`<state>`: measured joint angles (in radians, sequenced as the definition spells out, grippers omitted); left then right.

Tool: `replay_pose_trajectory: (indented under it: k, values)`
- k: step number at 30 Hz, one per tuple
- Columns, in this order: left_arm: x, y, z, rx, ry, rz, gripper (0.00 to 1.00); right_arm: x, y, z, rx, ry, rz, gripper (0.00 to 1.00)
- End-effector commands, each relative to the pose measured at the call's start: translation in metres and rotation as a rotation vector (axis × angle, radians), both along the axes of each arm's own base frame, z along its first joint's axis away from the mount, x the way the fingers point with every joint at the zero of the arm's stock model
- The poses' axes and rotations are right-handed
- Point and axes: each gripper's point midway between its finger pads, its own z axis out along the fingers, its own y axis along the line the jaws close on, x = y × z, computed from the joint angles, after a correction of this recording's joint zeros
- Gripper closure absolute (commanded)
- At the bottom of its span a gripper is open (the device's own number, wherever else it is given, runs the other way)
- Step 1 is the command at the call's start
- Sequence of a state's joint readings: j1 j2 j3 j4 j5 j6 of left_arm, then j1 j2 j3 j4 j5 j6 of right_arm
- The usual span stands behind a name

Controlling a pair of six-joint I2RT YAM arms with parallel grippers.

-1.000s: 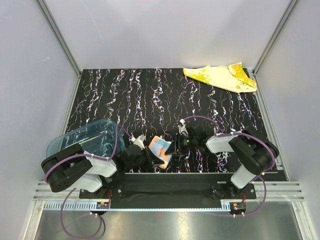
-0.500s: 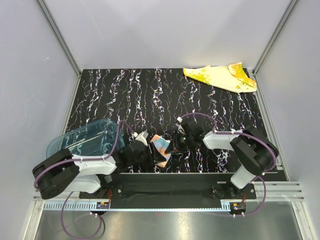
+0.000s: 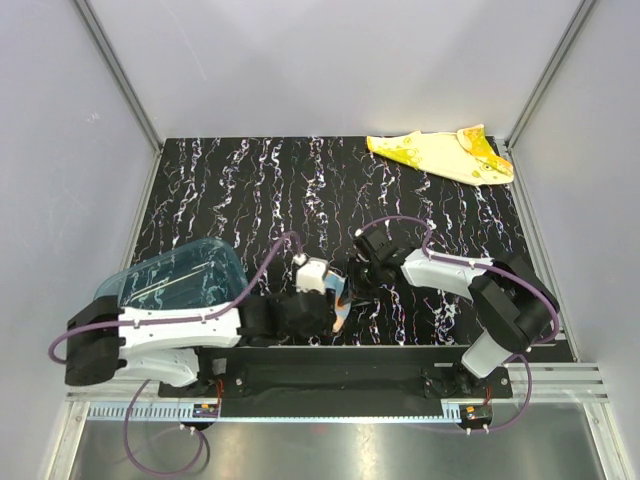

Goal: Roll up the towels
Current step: Roll the towel

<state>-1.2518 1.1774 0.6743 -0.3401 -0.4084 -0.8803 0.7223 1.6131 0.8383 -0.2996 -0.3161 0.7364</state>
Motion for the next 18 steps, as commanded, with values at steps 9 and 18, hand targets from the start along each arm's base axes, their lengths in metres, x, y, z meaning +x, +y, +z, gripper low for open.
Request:
replay_pose_trajectory:
  k: [9,18]
  values:
    - [0.001,-0.056,-0.009,0.224,-0.197,-0.166,0.41,-0.008,-0.009,-0.007,-0.105,0.023,0.021,0.81]
    - [-0.002,-0.056,-0.053,0.300,-0.154,-0.170,0.41,-0.011,-0.011,-0.009,-0.108,0.031,0.026,0.82]
